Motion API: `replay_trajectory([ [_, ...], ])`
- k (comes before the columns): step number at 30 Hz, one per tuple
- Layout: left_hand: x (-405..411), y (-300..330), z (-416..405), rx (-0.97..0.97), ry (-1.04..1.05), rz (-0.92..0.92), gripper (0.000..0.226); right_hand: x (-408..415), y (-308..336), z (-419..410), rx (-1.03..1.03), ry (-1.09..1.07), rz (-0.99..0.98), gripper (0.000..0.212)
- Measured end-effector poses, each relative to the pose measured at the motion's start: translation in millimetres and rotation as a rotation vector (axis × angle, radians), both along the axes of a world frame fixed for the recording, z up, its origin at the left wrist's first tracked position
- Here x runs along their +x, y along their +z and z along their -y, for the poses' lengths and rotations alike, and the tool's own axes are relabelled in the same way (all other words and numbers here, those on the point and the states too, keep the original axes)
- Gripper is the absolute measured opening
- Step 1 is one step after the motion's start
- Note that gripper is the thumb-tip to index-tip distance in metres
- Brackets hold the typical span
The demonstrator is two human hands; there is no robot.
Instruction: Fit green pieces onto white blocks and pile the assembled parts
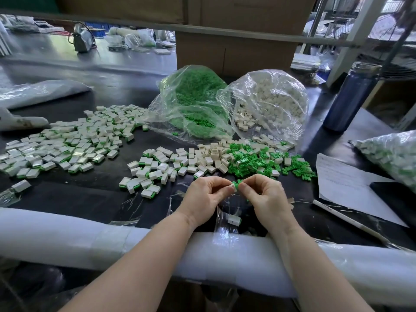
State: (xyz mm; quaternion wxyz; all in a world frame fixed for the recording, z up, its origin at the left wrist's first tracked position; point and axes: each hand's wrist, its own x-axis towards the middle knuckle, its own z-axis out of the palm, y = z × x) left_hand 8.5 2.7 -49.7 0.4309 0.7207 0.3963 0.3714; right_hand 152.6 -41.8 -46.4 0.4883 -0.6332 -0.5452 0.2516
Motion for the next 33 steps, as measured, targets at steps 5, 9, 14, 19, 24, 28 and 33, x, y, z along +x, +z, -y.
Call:
replay_trajectory([
  [5, -0.6, -1.8, -1.5, -0.019, 0.000, -0.043, 0.019, -0.6, -0.1, 0.1, -0.058, 0.030, 0.024, 0.017],
  [9, -0.6, -3.9, -2.3, 0.002, -0.006, -0.078, 0.018, -0.1, -0.1, -0.2, -0.077, 0.039, 0.048, 0.020],
  [14, -0.3, -5.2, -1.6, 0.078, -0.013, -0.142, 0.017, 1.7, -1.1, -0.7, -0.110, 0.051, 0.076, 0.020],
  [19, -0.4, -3.6, -2.2, 0.067, -0.030, -0.136, 0.018, 1.0, 0.7, 0.4, -0.110, 0.072, 0.074, 0.022],
  [24, -0.4, -3.0, -0.9, 0.129, -0.052, -0.185, 0.017, 0.4, 1.0, 0.5, -0.123, 0.075, 0.100, 0.021],
  [28, 0.7, -3.4, -0.4, 0.178, -0.061, -0.228, 0.018, -0.5, 0.7, 1.4, -0.132, 0.085, 0.148, 0.019],
  [33, 2.5, -1.8, 1.1, 0.056, 0.011, -0.065, 0.017, -3.4, 3.4, 1.4, -0.051, 0.042, -0.087, 0.013],
])
